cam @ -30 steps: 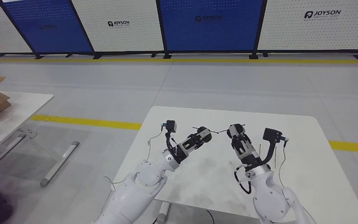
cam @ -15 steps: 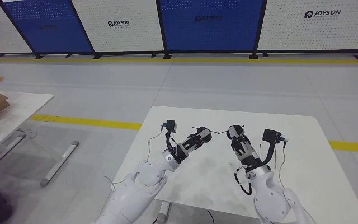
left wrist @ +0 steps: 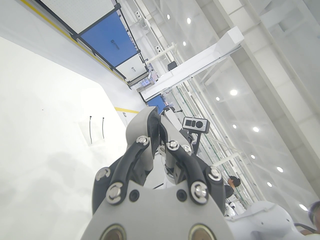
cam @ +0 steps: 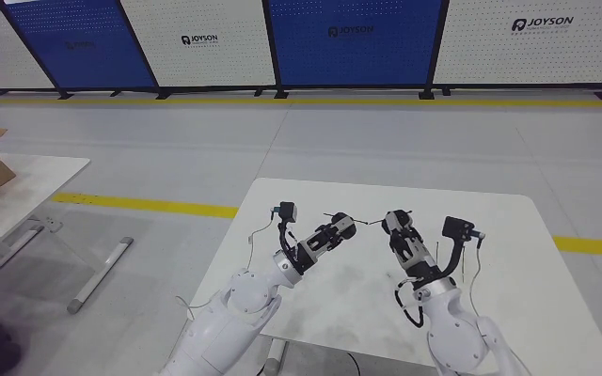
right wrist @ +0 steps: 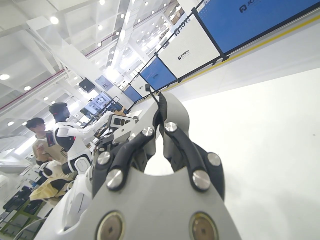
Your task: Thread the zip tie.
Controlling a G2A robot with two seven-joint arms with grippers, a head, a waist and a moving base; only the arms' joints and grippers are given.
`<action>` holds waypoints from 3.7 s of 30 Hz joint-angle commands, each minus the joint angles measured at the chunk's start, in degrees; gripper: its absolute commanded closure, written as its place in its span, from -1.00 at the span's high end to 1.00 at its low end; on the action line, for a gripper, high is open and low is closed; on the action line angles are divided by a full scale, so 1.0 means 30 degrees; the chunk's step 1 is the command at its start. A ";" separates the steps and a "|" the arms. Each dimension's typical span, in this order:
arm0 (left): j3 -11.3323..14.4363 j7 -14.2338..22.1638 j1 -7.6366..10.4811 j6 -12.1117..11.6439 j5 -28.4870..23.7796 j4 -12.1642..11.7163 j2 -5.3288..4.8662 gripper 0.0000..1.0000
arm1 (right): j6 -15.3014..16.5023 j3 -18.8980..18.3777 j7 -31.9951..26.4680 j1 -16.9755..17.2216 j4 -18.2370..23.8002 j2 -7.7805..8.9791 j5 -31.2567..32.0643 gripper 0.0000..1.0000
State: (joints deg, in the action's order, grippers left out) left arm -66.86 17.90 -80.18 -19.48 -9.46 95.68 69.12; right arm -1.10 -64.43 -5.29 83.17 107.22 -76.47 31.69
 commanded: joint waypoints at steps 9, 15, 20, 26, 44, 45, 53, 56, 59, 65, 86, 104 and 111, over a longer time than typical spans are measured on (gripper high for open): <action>0.0000 0.0000 0.0000 0.0000 0.0000 0.0000 0.0000 -1.00 | 0.0307 0.0084 -0.0066 -0.0010 0.0038 -0.0043 0.0134 -1.00; 0.0000 0.0000 0.0000 0.0000 0.0000 0.0000 0.0000 -1.00 | 0.0243 0.0185 -0.0101 -0.0135 -0.0138 -0.0092 0.0215 -1.00; 0.0000 0.0000 0.0000 0.0000 0.0000 0.0000 0.0000 -1.00 | 0.0225 0.0122 0.0071 -0.0149 -0.0206 -0.0123 0.0216 -1.00; 0.0000 0.0000 0.0000 0.0000 0.0000 0.0000 0.0000 -1.00 | 0.0258 0.0096 0.0142 -0.0027 -0.0147 -0.0139 0.0329 -1.00; 0.0000 0.0000 0.0000 0.0000 0.0000 0.0000 0.0000 -1.00 | 0.0301 0.0598 0.0851 -0.0194 -0.0664 -0.0315 0.0984 -1.00; 0.0000 0.0000 0.0000 0.0000 0.0000 0.0000 0.0000 -1.00 | 0.0284 0.0705 0.0898 -0.0246 -0.0756 -0.0341 0.1030 -1.00; 0.0000 0.0000 0.0000 0.0000 0.0000 0.0000 0.0000 -1.00 | 0.0349 0.0919 0.0929 -0.0318 -0.0886 -0.0449 0.0702 -1.00; 0.0000 0.0000 0.0000 0.0000 0.0000 0.0000 0.0000 -1.00 | 0.0675 0.0796 0.0915 -0.0208 -0.0833 -0.0474 -0.0037 -1.00; 0.0000 0.0000 0.0000 0.0000 0.0000 0.0000 0.0000 -1.00 | 0.1104 0.0602 0.1108 -0.0054 -0.0796 -0.0478 -0.0514 -1.00; 0.0000 0.0000 0.0000 0.0000 0.0000 0.0000 0.0000 -1.00 | 0.1577 0.0305 0.1398 0.0163 -0.0903 -0.0484 -0.0977 -1.00; 0.0000 0.0000 0.0000 0.0000 0.0000 0.0000 0.0000 -1.00 | 0.1780 0.1035 0.2821 -0.0269 -0.2256 -0.0841 -0.1143 -1.00; 0.0000 0.0000 0.0000 0.0000 0.0000 0.0000 0.0000 -1.00 | 0.1986 0.0762 0.2366 -0.0223 -0.2375 -0.0933 -0.1770 -1.00; 0.0000 0.0000 0.0000 0.0000 0.0000 0.0000 0.0000 -1.00 | 0.2095 0.0580 0.2405 0.0022 -0.2166 -0.0937 -0.1853 -1.00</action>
State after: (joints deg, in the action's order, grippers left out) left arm -66.86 17.90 -80.18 -19.48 -9.46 95.68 69.12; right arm 5.14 -62.63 1.98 83.16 100.66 -79.28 26.13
